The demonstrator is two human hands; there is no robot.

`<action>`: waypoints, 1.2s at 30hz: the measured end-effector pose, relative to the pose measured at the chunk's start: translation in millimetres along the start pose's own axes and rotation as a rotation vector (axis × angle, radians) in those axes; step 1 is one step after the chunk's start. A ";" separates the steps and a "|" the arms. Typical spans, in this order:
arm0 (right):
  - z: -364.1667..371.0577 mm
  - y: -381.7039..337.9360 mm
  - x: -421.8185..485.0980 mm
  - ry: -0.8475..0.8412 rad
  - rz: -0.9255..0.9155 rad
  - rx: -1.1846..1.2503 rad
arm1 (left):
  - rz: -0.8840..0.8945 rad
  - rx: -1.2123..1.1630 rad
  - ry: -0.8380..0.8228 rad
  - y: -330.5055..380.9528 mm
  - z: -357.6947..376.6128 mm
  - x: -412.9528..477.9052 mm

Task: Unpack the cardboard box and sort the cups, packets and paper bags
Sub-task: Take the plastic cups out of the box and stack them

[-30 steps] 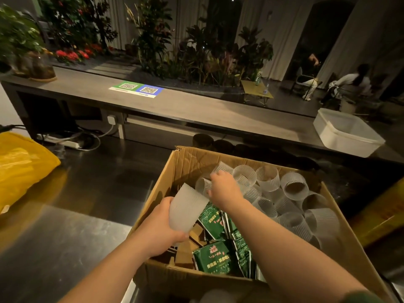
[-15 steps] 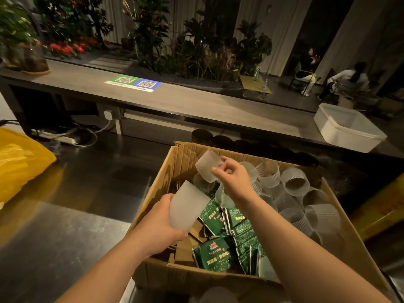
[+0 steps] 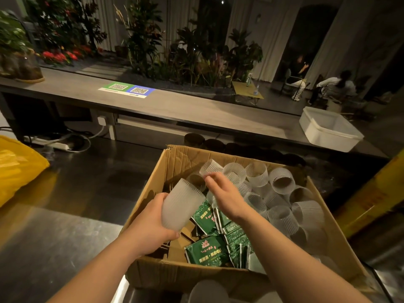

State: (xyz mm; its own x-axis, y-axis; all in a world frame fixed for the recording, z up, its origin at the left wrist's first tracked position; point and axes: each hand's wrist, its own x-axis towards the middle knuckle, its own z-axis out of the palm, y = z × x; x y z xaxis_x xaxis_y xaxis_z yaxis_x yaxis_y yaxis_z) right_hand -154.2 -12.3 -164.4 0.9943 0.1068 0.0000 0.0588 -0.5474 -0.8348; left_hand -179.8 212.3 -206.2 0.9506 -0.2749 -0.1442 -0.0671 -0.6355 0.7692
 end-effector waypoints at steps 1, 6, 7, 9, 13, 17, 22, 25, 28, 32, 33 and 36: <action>-8.8 4.9 9.2 0.146 0.003 -0.195 | 0.010 -0.003 0.013 1.2 0.0 -1.1; -42.4 43.9 47.8 0.239 0.224 -0.677 | 0.053 0.043 0.073 4.1 1.0 -4.5; -43.9 50.8 51.8 0.181 0.247 -0.680 | 0.059 0.055 0.086 4.9 1.0 -4.9; -44.1 57.6 55.1 0.186 0.227 -0.644 | 0.059 0.074 0.090 4.9 1.4 -5.6; -43.3 47.8 43.0 0.351 0.049 -0.353 | 0.055 0.085 0.085 2.6 0.7 -5.0; -34.0 22.8 7.0 0.177 -0.028 0.229 | 0.042 0.094 0.072 4.6 0.9 -3.8; -12.4 -1.9 -20.7 -0.070 -0.031 0.119 | 0.049 0.142 0.069 6.7 2.1 -4.2; 0.0 -5.5 -28.1 -0.198 0.010 0.059 | 0.072 0.150 0.058 6.3 2.0 -6.1; 9.4 -6.3 -30.9 -0.364 0.031 0.056 | 0.079 0.155 0.074 3.4 2.0 -6.6; 7.8 25.3 -8.1 0.099 0.082 -0.075 | 0.057 0.154 0.096 3.0 2.9 -6.2; 3.8 35.2 -0.2 0.201 0.137 -0.224 | 0.053 0.155 0.101 2.9 3.4 -6.3; 0.1 60.1 10.4 0.141 0.293 -0.573 | 0.048 0.170 0.112 2.5 4.1 -5.3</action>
State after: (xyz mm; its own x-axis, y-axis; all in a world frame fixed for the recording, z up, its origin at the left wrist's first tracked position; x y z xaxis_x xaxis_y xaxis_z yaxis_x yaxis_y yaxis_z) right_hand -140.3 -44.0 -214.6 0.9762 -0.2024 -0.0781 -0.2168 -0.8966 -0.3861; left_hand -186.2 209.2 -206.1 0.9722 -0.2318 -0.0328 -0.1540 -0.7388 0.6561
